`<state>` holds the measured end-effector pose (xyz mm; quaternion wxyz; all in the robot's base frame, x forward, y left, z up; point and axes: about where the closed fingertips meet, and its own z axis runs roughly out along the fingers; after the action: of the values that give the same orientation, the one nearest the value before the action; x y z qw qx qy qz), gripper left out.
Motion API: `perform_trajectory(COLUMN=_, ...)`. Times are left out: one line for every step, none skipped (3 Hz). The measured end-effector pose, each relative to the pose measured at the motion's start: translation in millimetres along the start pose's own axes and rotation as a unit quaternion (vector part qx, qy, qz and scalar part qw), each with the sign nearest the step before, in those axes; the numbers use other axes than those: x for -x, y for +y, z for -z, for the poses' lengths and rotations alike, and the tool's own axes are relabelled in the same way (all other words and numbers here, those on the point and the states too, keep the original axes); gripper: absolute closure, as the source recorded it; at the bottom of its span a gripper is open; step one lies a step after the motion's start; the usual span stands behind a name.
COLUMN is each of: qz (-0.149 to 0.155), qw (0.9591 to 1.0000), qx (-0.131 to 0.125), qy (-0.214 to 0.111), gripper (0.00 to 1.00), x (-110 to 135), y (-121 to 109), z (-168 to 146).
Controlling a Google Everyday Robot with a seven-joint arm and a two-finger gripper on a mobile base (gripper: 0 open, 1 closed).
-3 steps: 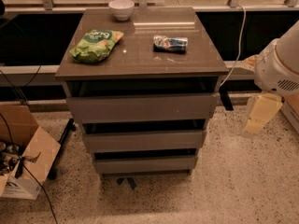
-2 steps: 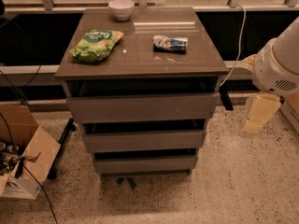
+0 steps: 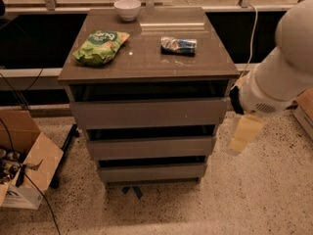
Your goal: Open middle drawer
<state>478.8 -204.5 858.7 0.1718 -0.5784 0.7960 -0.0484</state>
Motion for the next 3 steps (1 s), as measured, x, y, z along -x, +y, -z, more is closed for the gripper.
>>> perform_trajectory(qz=-0.026, qw=0.998, qx=-0.01, qy=-0.056, gripper=0.0, x=15, y=-8, z=-46)
perform_trajectory(qz=-0.045, qw=0.9929, qx=-0.017, qy=-0.108, gripper=0.0, x=29, y=-21, z=-84)
perform_trajectory(qz=-0.062, qw=0.9859, qx=0.001, qy=-0.155, gripper=0.0, x=33, y=-36, z=-127)
